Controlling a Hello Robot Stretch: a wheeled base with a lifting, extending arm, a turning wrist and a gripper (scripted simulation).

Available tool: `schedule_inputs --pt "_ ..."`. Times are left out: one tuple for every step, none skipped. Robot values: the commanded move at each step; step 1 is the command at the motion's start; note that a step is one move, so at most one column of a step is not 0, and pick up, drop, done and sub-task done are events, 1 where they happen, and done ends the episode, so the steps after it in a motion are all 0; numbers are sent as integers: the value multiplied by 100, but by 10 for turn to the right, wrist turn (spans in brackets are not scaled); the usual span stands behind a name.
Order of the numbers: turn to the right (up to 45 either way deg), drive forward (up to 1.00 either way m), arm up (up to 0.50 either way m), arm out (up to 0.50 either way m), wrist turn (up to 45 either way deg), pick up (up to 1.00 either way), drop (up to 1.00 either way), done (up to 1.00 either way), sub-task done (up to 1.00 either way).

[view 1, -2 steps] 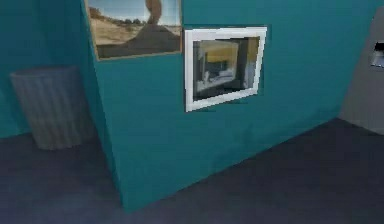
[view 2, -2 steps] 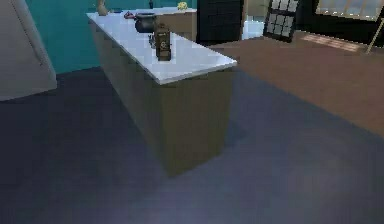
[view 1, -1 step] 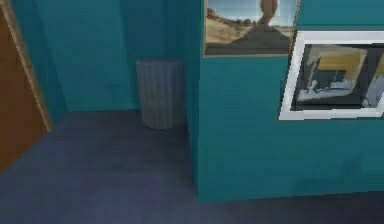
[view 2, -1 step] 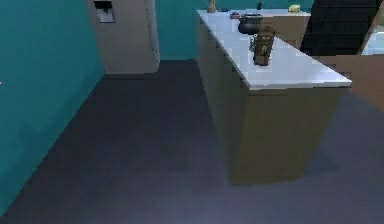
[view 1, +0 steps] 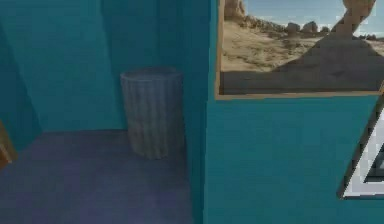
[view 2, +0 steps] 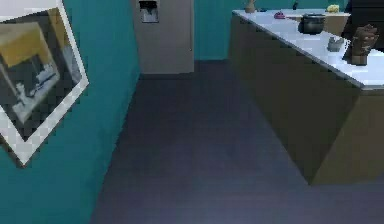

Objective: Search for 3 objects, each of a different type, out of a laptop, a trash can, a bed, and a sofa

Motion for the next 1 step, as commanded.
schedule_inputs --pt "-360 0 0 0 0 0 0 0 0"
